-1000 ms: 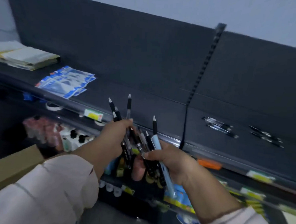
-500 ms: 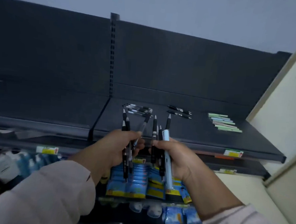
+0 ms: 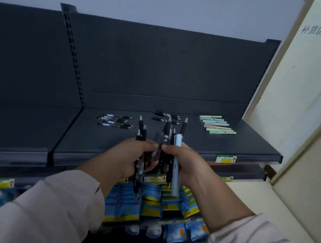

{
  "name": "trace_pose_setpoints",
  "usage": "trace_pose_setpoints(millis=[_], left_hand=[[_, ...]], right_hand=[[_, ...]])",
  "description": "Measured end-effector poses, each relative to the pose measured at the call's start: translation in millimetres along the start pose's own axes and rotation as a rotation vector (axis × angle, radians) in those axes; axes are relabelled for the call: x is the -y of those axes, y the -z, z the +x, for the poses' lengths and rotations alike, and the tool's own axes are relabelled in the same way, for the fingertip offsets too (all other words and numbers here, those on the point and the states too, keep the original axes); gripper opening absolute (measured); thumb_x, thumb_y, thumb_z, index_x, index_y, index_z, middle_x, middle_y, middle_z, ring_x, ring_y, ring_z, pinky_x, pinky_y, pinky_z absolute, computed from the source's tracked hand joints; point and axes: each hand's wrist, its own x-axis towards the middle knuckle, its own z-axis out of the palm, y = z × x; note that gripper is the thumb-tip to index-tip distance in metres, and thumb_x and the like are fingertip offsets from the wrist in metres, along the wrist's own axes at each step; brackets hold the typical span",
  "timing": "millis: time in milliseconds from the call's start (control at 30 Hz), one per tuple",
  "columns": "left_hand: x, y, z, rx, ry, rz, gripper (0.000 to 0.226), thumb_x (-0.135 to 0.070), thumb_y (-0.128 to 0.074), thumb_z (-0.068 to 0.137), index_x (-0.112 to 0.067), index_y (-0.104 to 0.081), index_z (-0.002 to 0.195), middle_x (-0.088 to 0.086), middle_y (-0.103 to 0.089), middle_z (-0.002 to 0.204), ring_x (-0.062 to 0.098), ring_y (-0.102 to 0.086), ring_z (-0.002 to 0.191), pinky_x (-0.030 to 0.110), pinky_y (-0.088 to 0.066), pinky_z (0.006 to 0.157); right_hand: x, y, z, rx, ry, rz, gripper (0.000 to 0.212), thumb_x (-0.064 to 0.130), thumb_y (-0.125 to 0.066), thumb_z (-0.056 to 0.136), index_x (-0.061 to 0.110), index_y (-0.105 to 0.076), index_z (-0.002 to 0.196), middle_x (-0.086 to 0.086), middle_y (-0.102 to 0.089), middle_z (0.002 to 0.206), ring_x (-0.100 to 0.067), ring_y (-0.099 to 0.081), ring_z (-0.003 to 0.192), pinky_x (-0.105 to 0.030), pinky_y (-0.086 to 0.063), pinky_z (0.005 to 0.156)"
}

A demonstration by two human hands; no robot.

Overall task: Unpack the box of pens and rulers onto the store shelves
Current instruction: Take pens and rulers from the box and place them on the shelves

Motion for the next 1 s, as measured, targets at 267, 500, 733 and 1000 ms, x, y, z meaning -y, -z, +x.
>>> trace_pose_setpoints(millis=[267, 500, 733, 1000], left_hand=[[-16, 9, 62, 0.034, -0.030, 0.100, 0.006, -0.008, -0.066, 0.085, -0.011, -0.065, 0.090, 0.010, -0.070, 0.089, 0.025, -0.066, 0.080, 0.034, -0.054, 0.061], [-38, 40, 123, 0.017, -0.053, 0.291, 0.011, -0.014, -0.065, 0.088, -0.010, -0.065, 0.098, 0.010, -0.066, 0.084, 0.019, -0.059, 0.067, 0.027, -0.047, 0.054], [-62, 85, 155, -0.188, -0.059, 0.311, 0.006, -0.008, -0.063, 0.088, -0.014, -0.062, 0.089, 0.006, -0.061, 0.080, 0.016, -0.054, 0.066, 0.025, -0.041, 0.050], [-45, 114, 168, -0.524, -0.023, 0.058, 0.017, 0.003, -0.057, 0.087, -0.011, -0.060, 0.078, 0.001, -0.055, 0.055, 0.011, -0.046, 0.044, 0.014, -0.031, 0.037]], right_hand=[[13, 1, 58, -0.095, -0.008, -0.049, 0.020, -0.002, -0.065, 0.082, 0.007, -0.059, 0.100, -0.020, -0.071, 0.089, -0.035, -0.069, 0.075, -0.055, -0.057, 0.074], [17, -19, 126, -0.156, -0.043, -0.110, 0.023, -0.001, -0.065, 0.083, 0.004, -0.058, 0.105, -0.019, -0.070, 0.087, -0.029, -0.069, 0.065, -0.039, -0.058, 0.056], [16, -40, 191, -0.024, -0.145, -0.144, 0.028, 0.002, -0.068, 0.083, 0.003, -0.059, 0.110, -0.017, -0.071, 0.088, -0.027, -0.069, 0.065, -0.036, -0.056, 0.055], [22, -23, 252, 0.069, -0.234, -0.312, 0.041, 0.008, -0.074, 0.077, 0.004, -0.061, 0.116, -0.014, -0.065, 0.097, -0.024, -0.058, 0.069, -0.036, -0.052, 0.065]])
